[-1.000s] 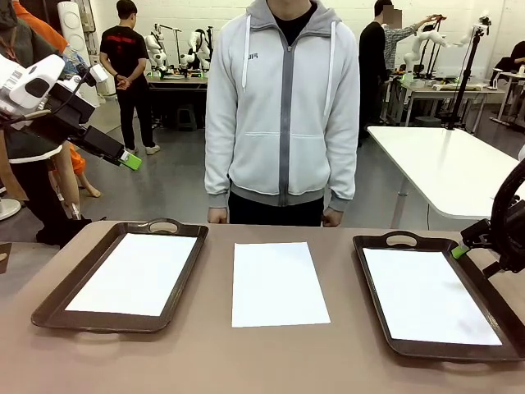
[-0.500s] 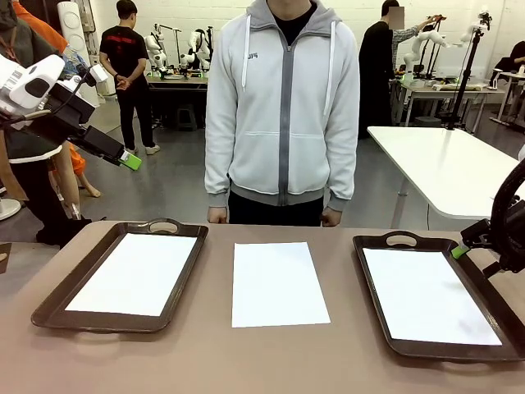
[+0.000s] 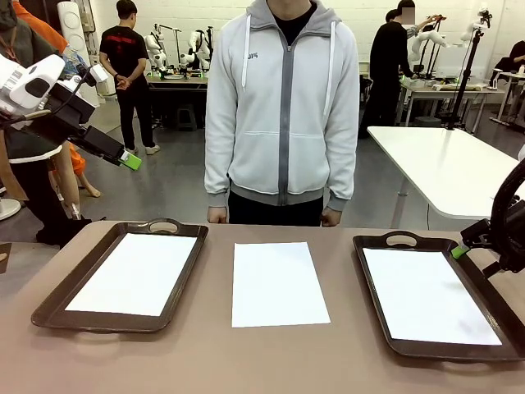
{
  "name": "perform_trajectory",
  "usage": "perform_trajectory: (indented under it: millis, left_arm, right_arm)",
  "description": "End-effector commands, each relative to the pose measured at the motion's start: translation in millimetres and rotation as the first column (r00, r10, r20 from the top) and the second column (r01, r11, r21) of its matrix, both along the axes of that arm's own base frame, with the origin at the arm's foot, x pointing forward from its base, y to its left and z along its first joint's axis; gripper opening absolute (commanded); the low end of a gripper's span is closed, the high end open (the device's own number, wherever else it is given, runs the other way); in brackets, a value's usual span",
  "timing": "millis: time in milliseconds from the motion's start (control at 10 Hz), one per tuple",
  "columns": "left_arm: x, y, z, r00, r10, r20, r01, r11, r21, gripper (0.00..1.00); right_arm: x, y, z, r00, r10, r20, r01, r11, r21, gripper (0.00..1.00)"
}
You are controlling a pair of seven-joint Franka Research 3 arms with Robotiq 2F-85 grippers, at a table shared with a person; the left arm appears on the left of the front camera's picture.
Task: Sort the A4 documents.
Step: Receive the A4 Paper.
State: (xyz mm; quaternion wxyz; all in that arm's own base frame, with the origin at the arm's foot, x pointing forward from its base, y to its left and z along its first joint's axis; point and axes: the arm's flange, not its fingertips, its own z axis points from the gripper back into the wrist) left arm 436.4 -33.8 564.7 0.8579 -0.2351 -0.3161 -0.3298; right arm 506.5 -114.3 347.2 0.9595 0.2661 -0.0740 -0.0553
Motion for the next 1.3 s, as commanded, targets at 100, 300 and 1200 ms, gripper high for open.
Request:
perform_trajectory:
  millis: [100, 300, 1200]
  left_arm:
    - [0, 0, 0, 1.000, -0.001, 0.001, 0.001, 1.000, -0.001, 1.00]
    - [0, 0, 0, 1.000, -0.001, 0.001, 0.001, 1.000, -0.001, 1.00]
    - [0, 0, 0, 1.000, -0.001, 0.001, 0.001, 1.000, -0.001, 1.00]
  right_arm:
    - [-10, 46, 19, 0.978, 0.183, 0.099, -0.172, 0.980, -0.104, 1.00]
    - [-4, 116, 61, 0.880, 0.418, 0.224, -0.375, 0.903, -0.211, 1.00]
    - [-49, 147, 221, 0.462, 0.613, 0.641, -0.705, 0.692, -0.154, 1.00]
